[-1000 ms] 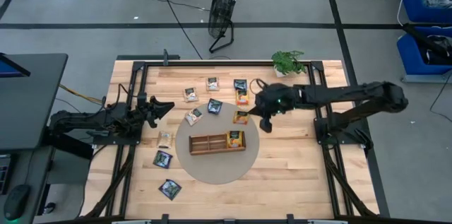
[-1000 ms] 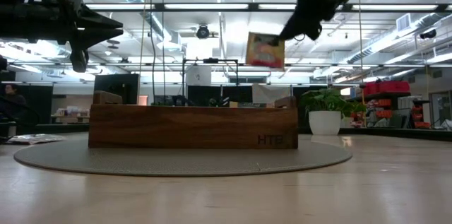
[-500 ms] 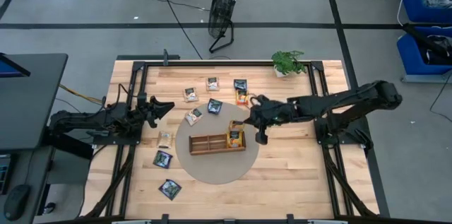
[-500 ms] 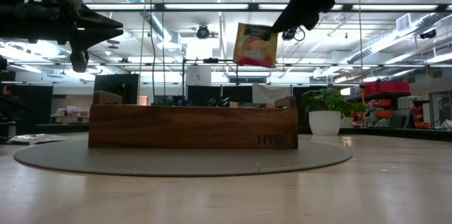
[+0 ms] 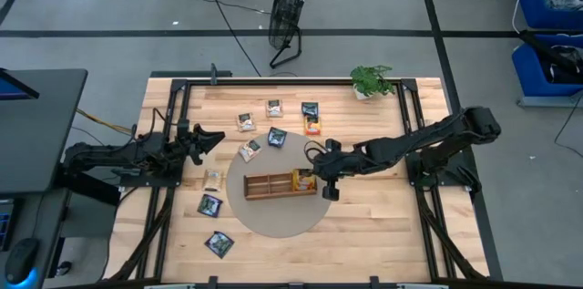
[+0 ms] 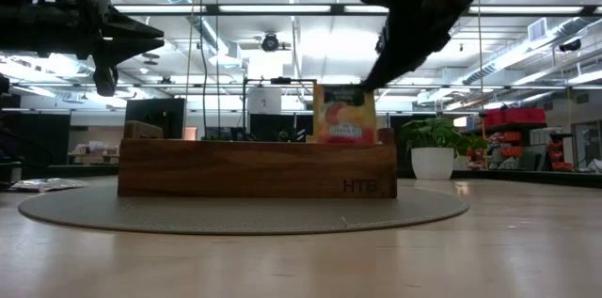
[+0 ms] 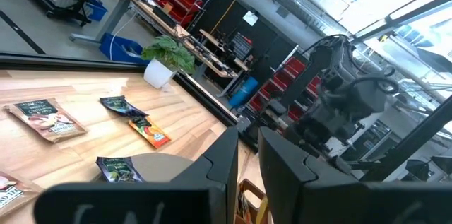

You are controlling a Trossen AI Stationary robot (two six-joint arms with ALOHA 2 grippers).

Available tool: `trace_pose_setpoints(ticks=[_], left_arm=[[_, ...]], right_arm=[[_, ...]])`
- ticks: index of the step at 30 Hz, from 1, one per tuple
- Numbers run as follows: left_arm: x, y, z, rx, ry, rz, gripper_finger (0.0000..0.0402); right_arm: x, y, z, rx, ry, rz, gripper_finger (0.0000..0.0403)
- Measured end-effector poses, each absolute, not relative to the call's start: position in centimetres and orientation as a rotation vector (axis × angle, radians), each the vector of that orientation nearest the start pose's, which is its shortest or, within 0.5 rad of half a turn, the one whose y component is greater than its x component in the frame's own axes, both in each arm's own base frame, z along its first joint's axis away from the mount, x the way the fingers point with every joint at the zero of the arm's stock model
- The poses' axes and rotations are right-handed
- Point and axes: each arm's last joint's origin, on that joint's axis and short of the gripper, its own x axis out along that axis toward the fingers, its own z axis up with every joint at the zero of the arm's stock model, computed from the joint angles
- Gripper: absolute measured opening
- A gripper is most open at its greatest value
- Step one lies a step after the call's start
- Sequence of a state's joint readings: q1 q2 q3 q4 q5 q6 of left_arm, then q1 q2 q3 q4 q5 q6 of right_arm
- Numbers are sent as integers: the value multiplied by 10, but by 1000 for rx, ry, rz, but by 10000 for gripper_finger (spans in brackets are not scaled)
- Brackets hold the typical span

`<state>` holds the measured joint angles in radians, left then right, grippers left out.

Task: Pick & Place Tea
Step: Put the orange tea bag into the right section of the wooden organizer

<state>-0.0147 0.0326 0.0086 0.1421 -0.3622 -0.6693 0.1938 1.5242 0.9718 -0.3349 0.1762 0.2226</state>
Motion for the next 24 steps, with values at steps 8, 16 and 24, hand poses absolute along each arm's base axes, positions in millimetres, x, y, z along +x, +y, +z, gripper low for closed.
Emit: trace_pose_setpoints(ticks=[8, 16, 24], left_arm=[[97, 9, 176, -681, -216, 300, 60], [97, 9, 175, -681, -207, 303, 60], [97, 9, 175, -701, -206, 302, 60]], right_arm=[[308, 55, 209, -3, 878, -61, 0], [315, 57, 196, -8, 895, -52, 0], [316, 57, 193, -3, 908, -54, 8]])
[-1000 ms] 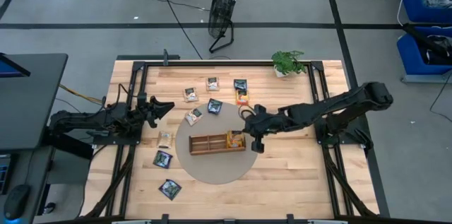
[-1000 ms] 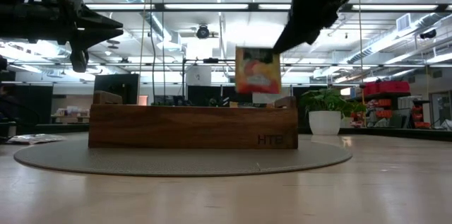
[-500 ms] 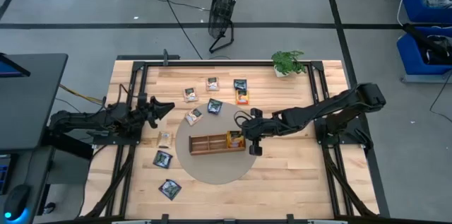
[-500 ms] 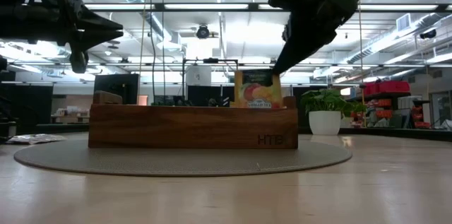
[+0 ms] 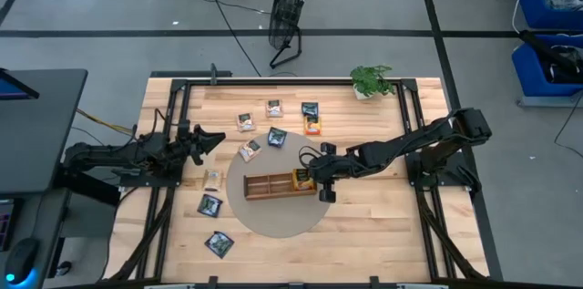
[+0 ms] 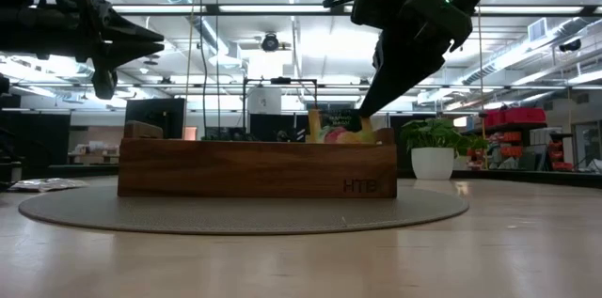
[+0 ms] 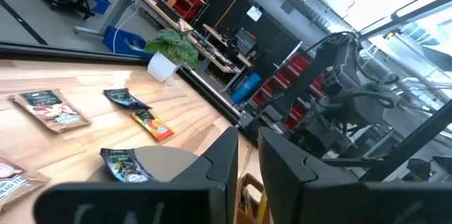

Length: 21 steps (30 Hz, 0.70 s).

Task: Pick & Place Tea
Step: Put the orange tea bag into the right section of the wooden organizer

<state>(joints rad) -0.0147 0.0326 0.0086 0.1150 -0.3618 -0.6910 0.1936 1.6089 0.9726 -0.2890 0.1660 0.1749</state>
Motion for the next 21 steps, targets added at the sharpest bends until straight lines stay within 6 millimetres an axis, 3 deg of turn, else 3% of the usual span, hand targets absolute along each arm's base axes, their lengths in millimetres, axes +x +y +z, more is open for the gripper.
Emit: trace_pose_setpoints(ticks=[5, 12, 21], left_arm=[[97, 9, 175, -701, -206, 302, 60], [97, 9, 175, -704, -207, 302, 60], [97, 9, 175, -704, -206, 302, 60]], right_arm=[[316, 57, 193, 3, 907, -51, 44], [316, 53, 195, 40, 895, -94, 125], [309, 21, 226, 104, 782, -191, 204]])
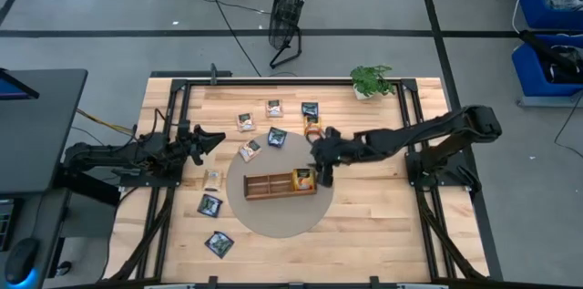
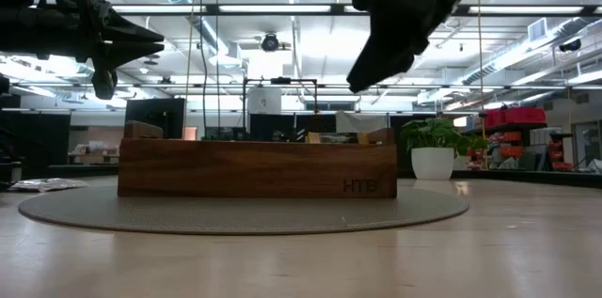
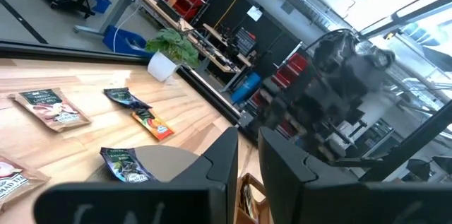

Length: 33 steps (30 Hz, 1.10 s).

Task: Pick & Place Tea
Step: Put the orange tea bag into the right section of the wooden organizer

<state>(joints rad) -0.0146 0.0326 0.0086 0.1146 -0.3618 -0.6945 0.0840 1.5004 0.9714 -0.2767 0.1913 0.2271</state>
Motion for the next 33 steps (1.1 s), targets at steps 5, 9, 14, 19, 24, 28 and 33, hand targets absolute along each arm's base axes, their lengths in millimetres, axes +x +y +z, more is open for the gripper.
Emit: trace_pose_setpoints(ticks=[5, 9, 14, 19, 24, 28, 33], left_arm=[[97, 9, 175, -704, -207, 302, 60], [97, 9, 175, -704, -207, 303, 60], [97, 9, 175, -704, -207, 303, 60], [97, 9, 175, -704, -207, 303, 60], [97, 9, 175, -704, -207, 303, 60], [97, 9, 175, -705, -207, 302, 60], [97, 9, 175, -733, -212, 300, 60]], right_arm=[[306, -13, 233, 222, 756, -233, 208], [303, -46, 232, 403, 758, -238, 208], [291, -95, 228, 655, 754, -311, 200], [277, -129, 227, 765, 722, -399, 193], [277, -142, 214, 835, 751, -376, 192], [285, -146, 188, 872, 833, -391, 192], [291, -154, 164, 882, 875, -436, 204]])
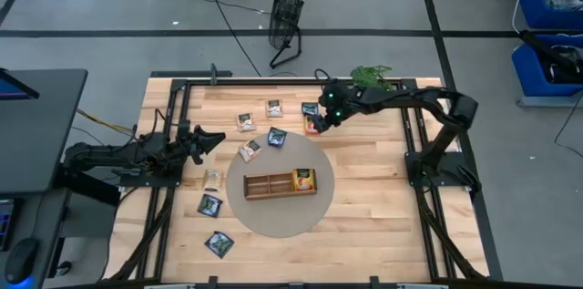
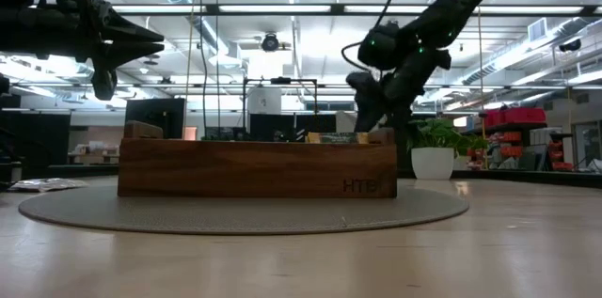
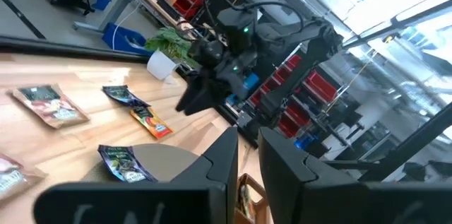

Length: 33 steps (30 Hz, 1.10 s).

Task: Pick & Place Tea
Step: Put the orange tea bag into the right section of the wooden organizer

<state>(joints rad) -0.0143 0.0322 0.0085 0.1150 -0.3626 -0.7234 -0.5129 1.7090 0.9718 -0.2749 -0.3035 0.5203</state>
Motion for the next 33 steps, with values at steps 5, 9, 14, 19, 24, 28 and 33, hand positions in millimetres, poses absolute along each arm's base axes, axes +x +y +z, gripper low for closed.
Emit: trace_pose_setpoints(ticks=[5, 9, 14, 19, 24, 28, 33], left_arm=[[97, 9, 175, -757, -216, 298, 60], [97, 9, 175, -758, -216, 298, 60], [97, 9, 175, -757, -216, 298, 60], [97, 9, 175, -757, -216, 298, 60], [97, 9, 175, -757, -216, 298, 60], [97, 9, 175, -762, -216, 297, 60], [97, 9, 175, -764, -217, 297, 60]], right_arm=[[292, -163, 155, 900, 852, -478, 245], [290, -170, 156, 880, 819, -550, 275], [288, -180, 153, 888, 787, -591, 283], [290, -182, 139, 919, 816, -580, 280], [293, -184, 130, 914, 843, -587, 279], [299, -188, 131, 874, 843, -598, 279], [302, -193, 137, 768, 848, -620, 279]])
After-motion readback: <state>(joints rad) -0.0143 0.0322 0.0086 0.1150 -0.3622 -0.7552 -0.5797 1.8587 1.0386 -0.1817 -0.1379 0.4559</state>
